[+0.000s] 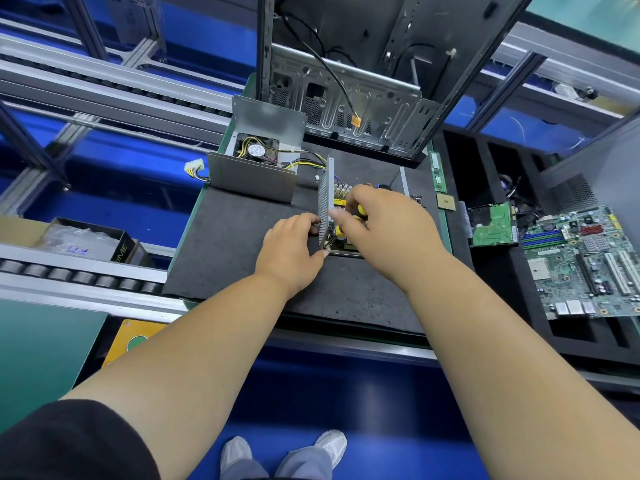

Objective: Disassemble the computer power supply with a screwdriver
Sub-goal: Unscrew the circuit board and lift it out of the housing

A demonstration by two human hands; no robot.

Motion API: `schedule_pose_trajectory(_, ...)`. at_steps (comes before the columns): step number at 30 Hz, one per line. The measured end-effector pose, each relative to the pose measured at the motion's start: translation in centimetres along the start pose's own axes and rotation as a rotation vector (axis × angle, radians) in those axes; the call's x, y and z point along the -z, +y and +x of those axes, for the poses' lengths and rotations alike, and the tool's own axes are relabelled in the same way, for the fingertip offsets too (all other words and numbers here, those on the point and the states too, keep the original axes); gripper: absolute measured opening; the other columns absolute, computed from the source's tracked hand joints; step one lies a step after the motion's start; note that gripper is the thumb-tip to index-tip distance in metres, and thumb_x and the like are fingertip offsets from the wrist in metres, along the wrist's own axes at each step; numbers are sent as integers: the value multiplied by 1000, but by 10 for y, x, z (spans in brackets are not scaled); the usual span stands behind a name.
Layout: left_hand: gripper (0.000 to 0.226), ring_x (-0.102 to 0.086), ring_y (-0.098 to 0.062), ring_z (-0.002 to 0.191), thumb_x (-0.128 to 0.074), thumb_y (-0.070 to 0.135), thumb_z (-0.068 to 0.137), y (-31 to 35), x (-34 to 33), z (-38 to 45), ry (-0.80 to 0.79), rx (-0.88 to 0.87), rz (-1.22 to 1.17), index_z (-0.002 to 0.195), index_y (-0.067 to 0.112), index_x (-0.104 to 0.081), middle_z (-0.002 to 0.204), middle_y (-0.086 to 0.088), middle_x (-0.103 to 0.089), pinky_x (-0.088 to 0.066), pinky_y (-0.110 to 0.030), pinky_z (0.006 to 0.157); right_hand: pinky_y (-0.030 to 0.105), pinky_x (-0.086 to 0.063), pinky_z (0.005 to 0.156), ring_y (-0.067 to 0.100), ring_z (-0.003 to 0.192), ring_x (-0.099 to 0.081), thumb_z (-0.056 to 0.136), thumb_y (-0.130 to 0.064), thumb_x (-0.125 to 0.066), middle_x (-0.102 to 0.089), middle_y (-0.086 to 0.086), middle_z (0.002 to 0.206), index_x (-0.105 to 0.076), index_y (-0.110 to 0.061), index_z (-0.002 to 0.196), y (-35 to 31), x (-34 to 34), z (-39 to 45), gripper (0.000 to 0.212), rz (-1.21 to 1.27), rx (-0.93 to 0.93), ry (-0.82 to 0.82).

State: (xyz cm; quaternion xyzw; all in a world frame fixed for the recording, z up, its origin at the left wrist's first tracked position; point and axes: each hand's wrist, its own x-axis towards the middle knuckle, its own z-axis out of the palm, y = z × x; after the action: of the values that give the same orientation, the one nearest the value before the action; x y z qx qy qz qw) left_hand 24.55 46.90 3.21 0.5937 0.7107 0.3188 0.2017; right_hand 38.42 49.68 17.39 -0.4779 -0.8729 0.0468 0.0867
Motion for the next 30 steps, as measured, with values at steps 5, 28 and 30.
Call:
schedule_pose_trajectory(5,52,-49,-19,115,-72,34,84,1,1,0,-1,7,-3,130,25,-51,118,10,-60,-38,-39,103,34,-32,61,26,79,-54,101,-35,-49,-64,4,87,-57,-15,105,0,-4,2,22,86,-30,10)
schedule_pose_trajectory(28,51,-49,-17,114,-73,34,84,1,0,0,-1,13,-15,129,26,-52,116,11,-60,-39,-38,103,39,-40,71,30,91,-52,93,-23,-52,-57,6,98,-53,-10,106,1,-7,-1,19,93,-12,45)
schedule_pose_trajectory(30,50,-49,-16,114,-73,34,84,1,1,0,-3,12,-15,129,26,-52,116,12,-60,-39,-38,103,35,-32,61,29,80,-54,99,-40,-47,-59,3,88,-51,-14,104,2,-8,-1,28,-29,-8,71)
